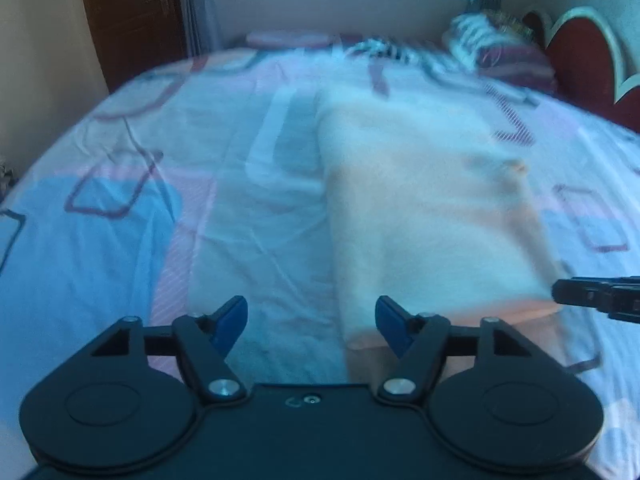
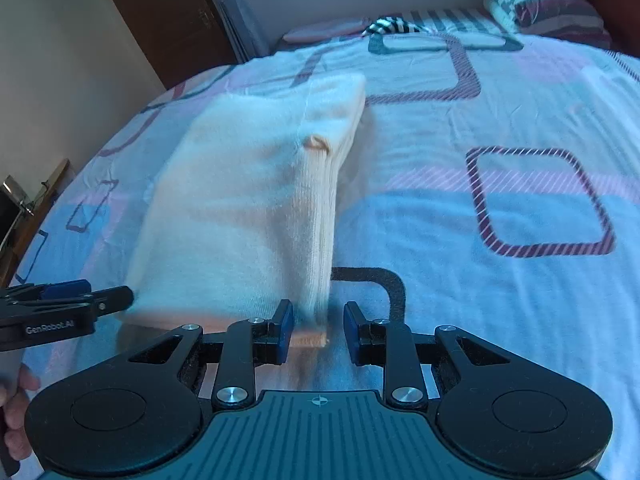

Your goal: Fold small clothes

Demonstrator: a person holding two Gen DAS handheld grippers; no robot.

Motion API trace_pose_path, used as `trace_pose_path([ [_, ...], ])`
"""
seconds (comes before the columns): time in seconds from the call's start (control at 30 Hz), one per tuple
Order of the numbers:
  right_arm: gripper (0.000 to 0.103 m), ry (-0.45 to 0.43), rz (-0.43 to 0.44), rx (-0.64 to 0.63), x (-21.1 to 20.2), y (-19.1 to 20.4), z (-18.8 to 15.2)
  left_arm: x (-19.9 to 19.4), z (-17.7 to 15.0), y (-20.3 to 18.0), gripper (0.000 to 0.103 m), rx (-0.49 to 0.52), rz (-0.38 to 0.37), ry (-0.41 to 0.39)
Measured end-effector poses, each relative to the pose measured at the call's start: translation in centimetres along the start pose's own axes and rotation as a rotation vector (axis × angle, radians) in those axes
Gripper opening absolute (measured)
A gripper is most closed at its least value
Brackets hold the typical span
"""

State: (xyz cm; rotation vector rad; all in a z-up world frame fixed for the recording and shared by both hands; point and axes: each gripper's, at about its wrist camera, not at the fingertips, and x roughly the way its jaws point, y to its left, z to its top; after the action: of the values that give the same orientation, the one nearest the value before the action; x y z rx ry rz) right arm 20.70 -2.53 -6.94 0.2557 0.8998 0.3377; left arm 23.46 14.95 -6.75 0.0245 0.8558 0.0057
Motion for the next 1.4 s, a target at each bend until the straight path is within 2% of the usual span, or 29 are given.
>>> trace_pose_path([
  [0.03, 0.026, -0.023, 0.006, -0.008, -1.2, 0.2, -0.2, -1.6, -0.3, -0.2, 0.070, -0.002, -0.009, -0.039],
  [0.13, 0.026, -0.088, 0.030, -0.032, -5.4, 1.1, -1.2, -6.3, -1.9, -0.6, 0.088, -0.032, -0.054, -0.144],
  [0.17, 0.028, -0.105, 0.035, -0.037, -6.7, 1.3, -1.6, -7.9, -2.5, -0.8, 0.103, -0.053, -0.055, -0.189],
  [0.2, 0.036, -0.124, 0.032, -0.043, -7.8, 1.6, -2.0, -9.2, -3.2, -1.1, 0.103, -0.069, -0.046, -0.228],
  [0.23, 0.081, -0.157, 0.005, -0.051, -8.9, 1.9, -2.5, -10.1, -3.8, -1.3, 0.102, -0.079, -0.031, -0.242],
  [0.27, 0.102, -0.209, -0.021, -0.062, -9.9, 2.1, -3.1, -10.8, -4.2, -1.6, 0.102, -0.084, -0.026, -0.237],
  [0.47, 0.103, -0.220, -0.031, -0.062, -13.9, 2.6, -5.5, -14.8, -6.1, -2.3, 0.102, -0.114, -0.025, -0.213],
  [0.73, 0.103, -0.211, -0.052, -0.077, -19.3, 4.2, -9.1, -19.6, -8.5, -3.9, 0.102, -0.116, -0.024, -0.239],
  [0.87, 0.103, -0.239, -0.059, -0.100, -21.4, 4.9, -10.2, -21.3, -9.5, -4.9, 0.102, -0.095, -0.025, -0.261],
  [1.17, 0.103, -0.251, -0.050, -0.075, -23.8, 5.2, -10.7, -23.5, -10.5, -5.7, 0.102, -0.074, -0.027, -0.277],
  [1.4, 0.103, -0.251, -0.063, -0.093, -24.0, 5.4, -10.7, -24.2, -10.6, -5.8, 0.102, -0.059, -0.024, -0.291],
])
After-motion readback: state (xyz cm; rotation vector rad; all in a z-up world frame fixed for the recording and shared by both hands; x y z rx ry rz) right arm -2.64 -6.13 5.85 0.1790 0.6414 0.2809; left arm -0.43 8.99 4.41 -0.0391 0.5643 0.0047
